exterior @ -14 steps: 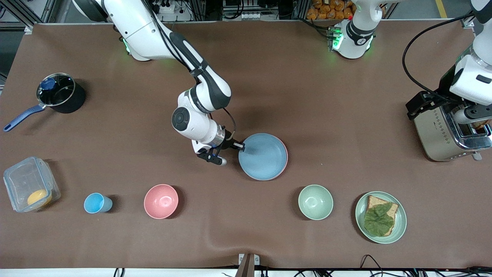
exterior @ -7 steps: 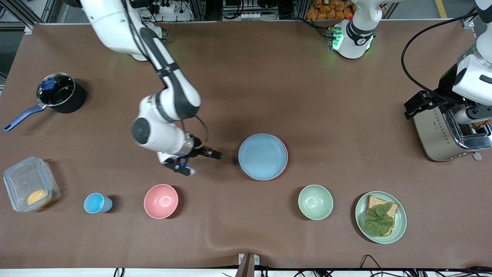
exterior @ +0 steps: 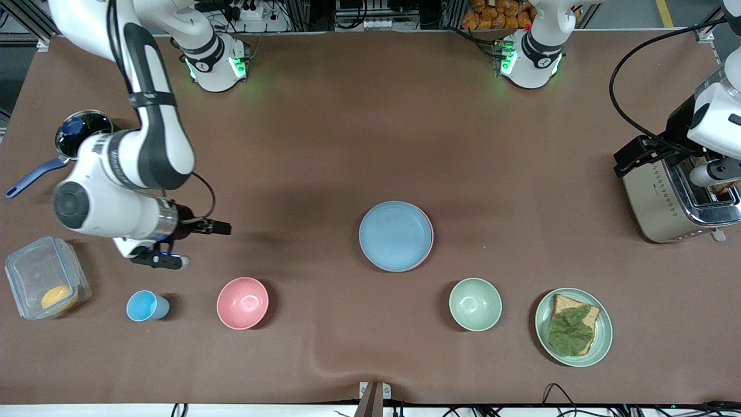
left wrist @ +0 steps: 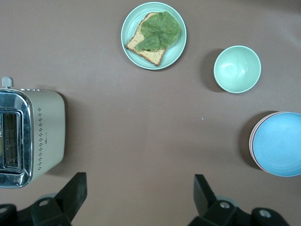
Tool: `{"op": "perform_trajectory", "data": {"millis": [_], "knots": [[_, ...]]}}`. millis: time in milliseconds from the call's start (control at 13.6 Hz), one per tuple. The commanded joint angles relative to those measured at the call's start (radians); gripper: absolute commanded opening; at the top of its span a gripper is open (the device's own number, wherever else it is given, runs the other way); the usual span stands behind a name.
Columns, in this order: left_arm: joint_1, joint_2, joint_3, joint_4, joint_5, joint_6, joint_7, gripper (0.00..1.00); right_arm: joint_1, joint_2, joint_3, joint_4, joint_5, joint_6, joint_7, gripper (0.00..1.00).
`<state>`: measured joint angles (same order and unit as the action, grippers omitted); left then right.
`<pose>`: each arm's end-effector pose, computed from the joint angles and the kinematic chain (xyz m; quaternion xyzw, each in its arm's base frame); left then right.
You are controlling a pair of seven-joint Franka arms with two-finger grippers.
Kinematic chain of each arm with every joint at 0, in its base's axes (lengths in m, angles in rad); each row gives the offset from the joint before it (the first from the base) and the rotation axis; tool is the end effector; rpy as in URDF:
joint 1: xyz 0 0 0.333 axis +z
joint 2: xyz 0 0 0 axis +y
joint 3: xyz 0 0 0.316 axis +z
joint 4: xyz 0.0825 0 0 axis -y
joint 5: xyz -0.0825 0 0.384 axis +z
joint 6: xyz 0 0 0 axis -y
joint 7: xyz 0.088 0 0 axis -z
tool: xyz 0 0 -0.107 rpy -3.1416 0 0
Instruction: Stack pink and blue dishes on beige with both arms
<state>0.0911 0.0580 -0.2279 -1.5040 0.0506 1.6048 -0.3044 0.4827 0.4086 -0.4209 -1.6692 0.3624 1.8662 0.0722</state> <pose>0.5719 -0.0693 0.6273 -0.9961 -0.0837 -0.0257 0.0135 0.6360 0.0935 0.3728 -0.9907 0.0644 0.0891 0.0796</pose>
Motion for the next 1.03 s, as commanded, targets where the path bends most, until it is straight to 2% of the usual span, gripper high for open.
{"op": "perform_trajectory", "data": {"millis": [0, 294, 441, 515, 735, 956], "knots": [[0.006, -0.009, -0.001, 0.007, -0.005, -0.046, 0.044, 1.00, -0.094, -0.120, 0.066, -0.034, -0.116, -0.070, -0.041, 1.00], [0.006, -0.009, -0.013, 0.007, -0.006, -0.071, 0.045, 1.00, -0.361, -0.281, 0.313, -0.034, -0.252, -0.185, -0.095, 1.00], [0.002, -0.009, -0.016, 0.007, -0.012, -0.071, 0.051, 1.00, -0.499, -0.353, 0.427, -0.034, -0.283, -0.208, -0.150, 1.00], [0.002, -0.010, -0.014, 0.007, -0.017, -0.071, 0.062, 1.00, -0.527, -0.379, 0.448, -0.030, -0.301, -0.223, -0.173, 1.00], [0.004, -0.010, -0.016, 0.007, -0.021, -0.071, 0.088, 1.00, -0.526, -0.431, 0.448, -0.015, -0.373, -0.271, -0.183, 1.00], [0.006, -0.010, -0.016, 0.007, -0.023, -0.080, 0.090, 1.00, -0.529, -0.439, 0.444, 0.003, -0.376, -0.274, -0.213, 1.00]]}}
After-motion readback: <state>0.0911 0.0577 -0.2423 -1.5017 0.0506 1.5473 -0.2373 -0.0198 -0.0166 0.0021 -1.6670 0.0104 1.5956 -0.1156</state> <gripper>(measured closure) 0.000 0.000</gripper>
